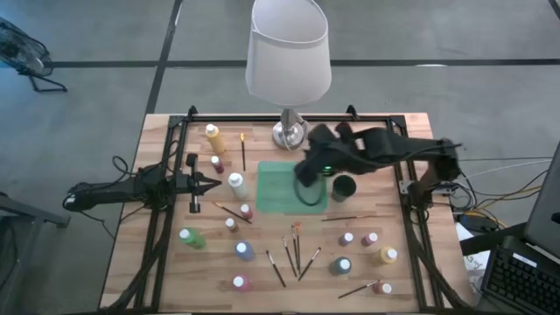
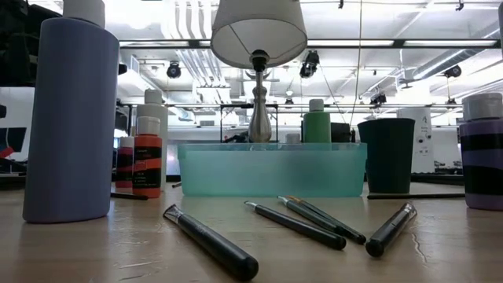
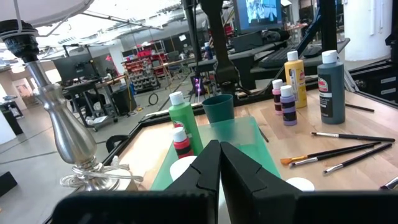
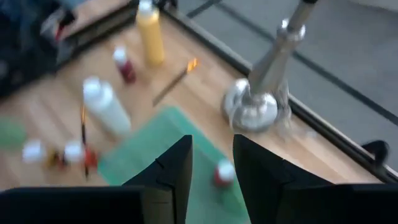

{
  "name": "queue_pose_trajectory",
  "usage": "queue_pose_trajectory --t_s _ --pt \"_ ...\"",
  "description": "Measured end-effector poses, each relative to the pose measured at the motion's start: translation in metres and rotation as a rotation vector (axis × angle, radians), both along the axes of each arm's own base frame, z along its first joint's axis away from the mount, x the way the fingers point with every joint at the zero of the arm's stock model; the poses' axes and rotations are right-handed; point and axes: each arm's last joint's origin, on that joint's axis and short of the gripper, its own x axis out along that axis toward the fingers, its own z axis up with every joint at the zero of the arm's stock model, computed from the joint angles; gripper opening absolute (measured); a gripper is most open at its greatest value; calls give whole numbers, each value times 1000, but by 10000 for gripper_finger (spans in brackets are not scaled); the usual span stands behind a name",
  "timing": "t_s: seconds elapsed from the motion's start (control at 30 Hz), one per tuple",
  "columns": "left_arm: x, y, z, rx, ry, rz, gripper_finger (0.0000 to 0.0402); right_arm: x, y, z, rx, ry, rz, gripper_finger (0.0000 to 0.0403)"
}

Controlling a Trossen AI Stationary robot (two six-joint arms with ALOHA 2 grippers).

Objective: Pick & Place Paint Supplies
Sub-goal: Put the pink paint bottle into the green bin

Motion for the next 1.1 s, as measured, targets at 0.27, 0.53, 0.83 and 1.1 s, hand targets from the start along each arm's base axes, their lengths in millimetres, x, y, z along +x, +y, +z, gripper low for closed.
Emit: queue_pose_trajectory --t_s 0.27,0.53,0.83,1.1 --pt "0 0 0 0 2 0 16 -70 13 20 67 102 152 78" --pt "1 0 -1 -1 14 0 16 -127 11 21 247 71 175 61" --pt "2 0 -2 -2 27 2 16 -170 7 -27 471 211 182 47" --pt "2 0 -2 -2 27 2 16 -179 7 -86 534 401 66 50"
